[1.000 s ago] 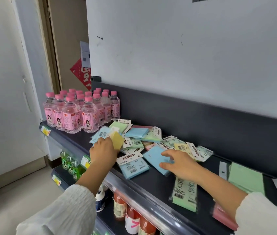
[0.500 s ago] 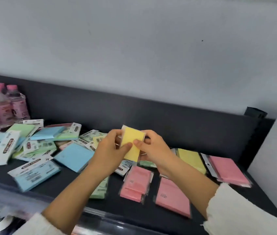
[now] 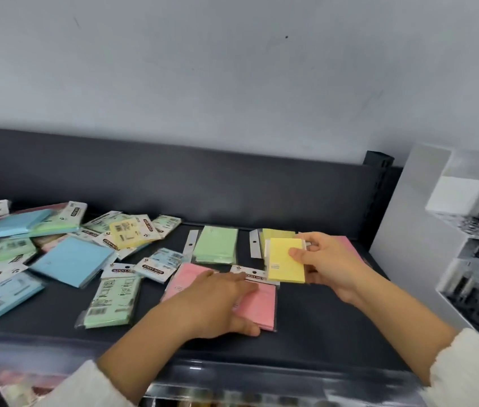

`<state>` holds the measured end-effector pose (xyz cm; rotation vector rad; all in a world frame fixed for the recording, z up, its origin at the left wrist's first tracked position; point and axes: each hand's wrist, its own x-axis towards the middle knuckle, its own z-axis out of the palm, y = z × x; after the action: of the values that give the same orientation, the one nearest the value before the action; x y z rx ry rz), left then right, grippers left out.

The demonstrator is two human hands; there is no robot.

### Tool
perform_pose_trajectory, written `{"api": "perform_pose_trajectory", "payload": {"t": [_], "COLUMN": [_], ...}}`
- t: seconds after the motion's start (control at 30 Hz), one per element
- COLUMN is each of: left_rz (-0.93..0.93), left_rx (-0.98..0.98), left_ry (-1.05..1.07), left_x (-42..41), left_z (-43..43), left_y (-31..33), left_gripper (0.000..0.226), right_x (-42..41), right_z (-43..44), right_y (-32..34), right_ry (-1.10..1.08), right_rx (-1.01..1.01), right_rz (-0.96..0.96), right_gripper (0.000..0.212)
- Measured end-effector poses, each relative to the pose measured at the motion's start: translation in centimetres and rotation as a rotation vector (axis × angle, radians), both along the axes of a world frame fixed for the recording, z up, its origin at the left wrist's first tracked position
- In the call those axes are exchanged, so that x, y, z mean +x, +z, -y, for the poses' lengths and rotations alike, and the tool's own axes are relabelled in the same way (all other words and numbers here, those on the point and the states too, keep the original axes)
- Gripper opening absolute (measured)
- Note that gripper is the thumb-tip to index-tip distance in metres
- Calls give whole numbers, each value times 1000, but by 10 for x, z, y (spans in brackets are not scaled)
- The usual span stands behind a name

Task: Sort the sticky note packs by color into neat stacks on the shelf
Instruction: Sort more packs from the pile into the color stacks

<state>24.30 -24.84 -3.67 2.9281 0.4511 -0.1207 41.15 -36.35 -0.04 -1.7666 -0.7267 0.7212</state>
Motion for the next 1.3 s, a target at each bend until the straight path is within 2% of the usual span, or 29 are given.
{"api": "perform_pose_trajectory", "payload": {"t": [0.13, 0.2, 0.3, 0.37, 0.43, 0.53, 0.67, 0.77, 0.87, 0.93, 1.07, 1.3], "left_rz": [69, 129, 166, 66, -20, 22, 88, 144, 61, 0, 27, 53], "left_rx": [-55, -91, -38, -18, -12, 11, 59, 138, 138, 119, 142, 45], "left_ry": [5, 72, 154, 162, 165, 181, 134, -7, -118, -107, -23, -17], "left_x": [-6, -16, -34, -43, -47, -53, -49, -29, -7, 0, -3, -17], "left_z": [-3, -14, -38, -44, -42, -37, -33, -13, 8, 11, 4, 1], "left_y": [3, 8, 11, 6, -3, -11, -14, -8, -6, -11, -15, -11], "left_gripper": [88, 98, 113, 117, 110, 110, 116, 96, 76, 69, 66, 68], "right_x": [-7, -13, -26, -36, -38, -22, -2, -4, -12, -14, -16, -27], "right_z": [-3, -6, -13, -18, -20, -2, 39, 47, 43, 42, 43, 35], "right_y": [-7, -8, -10, -11, -11, -11, -27, -45, -54, -55, -54, -50], "right_ry": [4, 19, 80, 120, 117, 18, -55, -32, 3, 53, 100, 95], "right_rx": [43, 78, 78, 43, 25, -12, -173, -312, -369, -411, -418, -447], "right_rz": [-84, -134, -138, -64, 67, 342, 438, 582, 690, 736, 770, 826], "right_gripper": [38, 37, 34, 31, 30, 32, 37, 40, 42, 41, 41, 44]}}
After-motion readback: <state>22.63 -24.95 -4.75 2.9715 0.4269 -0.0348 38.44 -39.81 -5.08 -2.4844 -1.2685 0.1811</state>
